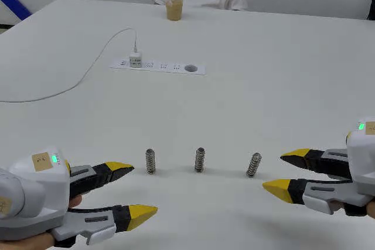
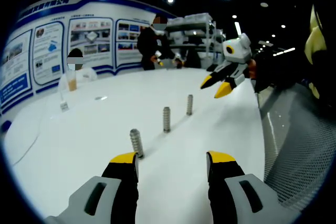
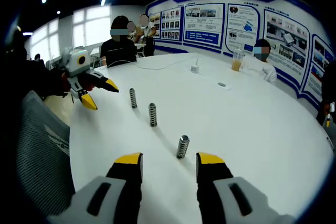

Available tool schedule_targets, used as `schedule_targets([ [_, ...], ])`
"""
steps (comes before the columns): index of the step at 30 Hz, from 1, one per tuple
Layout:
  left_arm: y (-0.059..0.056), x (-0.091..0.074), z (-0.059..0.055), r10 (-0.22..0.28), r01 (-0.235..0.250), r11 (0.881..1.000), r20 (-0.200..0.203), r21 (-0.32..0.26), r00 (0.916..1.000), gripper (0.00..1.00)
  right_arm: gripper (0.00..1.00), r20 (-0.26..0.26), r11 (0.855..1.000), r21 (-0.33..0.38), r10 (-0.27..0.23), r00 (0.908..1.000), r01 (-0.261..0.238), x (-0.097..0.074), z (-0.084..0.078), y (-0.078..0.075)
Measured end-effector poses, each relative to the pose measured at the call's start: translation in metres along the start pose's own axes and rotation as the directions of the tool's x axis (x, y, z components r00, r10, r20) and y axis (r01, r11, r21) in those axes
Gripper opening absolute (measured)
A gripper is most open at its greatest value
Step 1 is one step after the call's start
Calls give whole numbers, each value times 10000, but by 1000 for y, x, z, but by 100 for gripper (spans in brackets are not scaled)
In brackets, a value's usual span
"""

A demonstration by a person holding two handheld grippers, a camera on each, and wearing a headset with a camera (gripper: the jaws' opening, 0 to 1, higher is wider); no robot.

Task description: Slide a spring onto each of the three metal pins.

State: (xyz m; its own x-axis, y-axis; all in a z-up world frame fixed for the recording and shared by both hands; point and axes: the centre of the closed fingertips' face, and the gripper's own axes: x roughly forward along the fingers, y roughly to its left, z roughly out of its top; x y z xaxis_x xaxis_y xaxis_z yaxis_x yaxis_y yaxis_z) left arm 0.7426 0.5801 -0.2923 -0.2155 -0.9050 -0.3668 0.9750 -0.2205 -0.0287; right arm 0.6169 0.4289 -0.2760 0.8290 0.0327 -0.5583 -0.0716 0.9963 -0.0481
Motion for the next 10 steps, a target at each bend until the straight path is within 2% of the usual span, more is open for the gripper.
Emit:
schedule_targets([
  [10,0,-2,0,84,-84,10000,-10,-39,10000,54,45,42,10000,62,-13,10000,13,-2,-3,0],
])
